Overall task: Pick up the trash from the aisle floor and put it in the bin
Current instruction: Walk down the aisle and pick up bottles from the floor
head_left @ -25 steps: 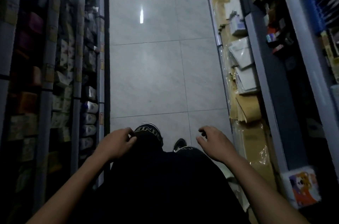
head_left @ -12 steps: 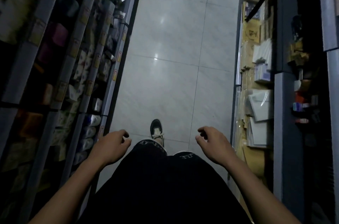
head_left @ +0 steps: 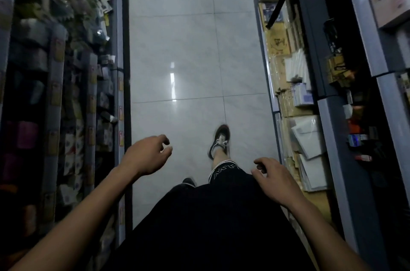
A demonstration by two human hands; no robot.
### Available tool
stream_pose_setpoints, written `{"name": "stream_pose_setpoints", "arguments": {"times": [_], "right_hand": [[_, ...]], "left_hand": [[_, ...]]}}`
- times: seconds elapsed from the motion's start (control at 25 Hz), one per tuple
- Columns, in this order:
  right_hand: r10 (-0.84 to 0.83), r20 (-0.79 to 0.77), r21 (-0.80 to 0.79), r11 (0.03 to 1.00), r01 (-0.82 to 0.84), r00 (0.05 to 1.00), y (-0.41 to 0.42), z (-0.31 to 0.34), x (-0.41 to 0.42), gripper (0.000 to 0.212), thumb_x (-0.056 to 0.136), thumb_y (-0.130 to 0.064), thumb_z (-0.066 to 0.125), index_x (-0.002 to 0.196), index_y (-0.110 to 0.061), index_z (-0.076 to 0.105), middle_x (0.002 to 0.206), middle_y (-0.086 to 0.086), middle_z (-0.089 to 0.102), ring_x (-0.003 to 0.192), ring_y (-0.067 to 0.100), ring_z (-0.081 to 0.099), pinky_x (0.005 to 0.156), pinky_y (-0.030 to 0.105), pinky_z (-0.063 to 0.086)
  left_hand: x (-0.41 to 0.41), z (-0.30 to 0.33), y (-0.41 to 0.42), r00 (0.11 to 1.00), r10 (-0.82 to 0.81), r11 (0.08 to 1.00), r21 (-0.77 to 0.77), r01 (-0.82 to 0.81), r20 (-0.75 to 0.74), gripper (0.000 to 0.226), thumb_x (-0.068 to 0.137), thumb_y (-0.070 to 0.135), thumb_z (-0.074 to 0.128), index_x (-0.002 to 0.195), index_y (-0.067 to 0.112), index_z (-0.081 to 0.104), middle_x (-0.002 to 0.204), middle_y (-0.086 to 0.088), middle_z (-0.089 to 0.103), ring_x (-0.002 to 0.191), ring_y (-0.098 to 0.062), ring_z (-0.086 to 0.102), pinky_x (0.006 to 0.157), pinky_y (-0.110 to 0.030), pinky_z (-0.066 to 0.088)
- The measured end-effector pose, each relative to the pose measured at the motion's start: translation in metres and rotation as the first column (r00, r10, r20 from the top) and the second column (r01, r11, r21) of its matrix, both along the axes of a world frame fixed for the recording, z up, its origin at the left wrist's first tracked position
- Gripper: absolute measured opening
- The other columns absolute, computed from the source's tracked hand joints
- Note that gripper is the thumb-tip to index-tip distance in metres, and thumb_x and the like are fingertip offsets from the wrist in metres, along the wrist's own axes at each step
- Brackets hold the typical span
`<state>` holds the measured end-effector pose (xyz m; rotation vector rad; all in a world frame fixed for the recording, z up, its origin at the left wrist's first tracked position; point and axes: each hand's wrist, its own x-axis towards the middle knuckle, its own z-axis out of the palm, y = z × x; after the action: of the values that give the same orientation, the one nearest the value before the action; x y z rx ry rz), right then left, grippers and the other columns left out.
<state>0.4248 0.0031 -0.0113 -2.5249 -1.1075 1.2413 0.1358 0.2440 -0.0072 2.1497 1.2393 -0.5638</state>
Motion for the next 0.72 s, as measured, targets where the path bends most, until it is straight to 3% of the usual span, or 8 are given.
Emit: {"name": "stream_pose_setpoints", "arguments": {"times": [0.2,0.36,0.72], "right_hand": [[-0.007,-0.012,0.018,1.0,0.007,1.0,0.101,-0.001,0.093,0.039,0.098,-0.039,0.057,0.131,-0.019,0.063,0.121,0.0,0.065,0.108,0.015,0.063,0.094,0.035,0.051],[0.13,0.002,0.052,0.99,-0.13,0.991,0.207,0.002,0.157,0.041,0.097,-0.042,0.056,0.13,-0.02,0.063,0.118,-0.002,0.065,0.106,0.014,0.063,0.092,0.034,0.051],[0.297,0.021,0.096,0.95,-0.298,0.955,0.484,0.004,0.23,0.042,0.099,-0.045,0.051,0.133,-0.022,0.061,0.121,-0.005,0.065,0.107,0.012,0.061,0.093,0.035,0.052]], "left_hand": [[0.082,0.006,0.089,0.999,0.038,0.999,-0.002,-0.038,-0.016,0.041,0.095,0.055,0.043,0.123,0.03,0.061,0.103,0.01,0.071,0.09,-0.015,0.065,0.08,-0.037,0.056],[0.116,0.012,0.136,0.988,0.153,0.988,-0.03,-0.153,-0.021,0.05,0.087,0.064,0.036,0.117,0.032,0.061,0.099,0.012,0.071,0.087,-0.012,0.066,0.079,-0.037,0.057],[0.129,-0.01,0.293,0.91,0.409,0.906,-0.088,-0.414,-0.076,0.033,0.097,0.051,0.048,0.118,0.03,0.063,0.098,0.012,0.07,0.087,-0.009,0.065,0.081,-0.035,0.056]]}}
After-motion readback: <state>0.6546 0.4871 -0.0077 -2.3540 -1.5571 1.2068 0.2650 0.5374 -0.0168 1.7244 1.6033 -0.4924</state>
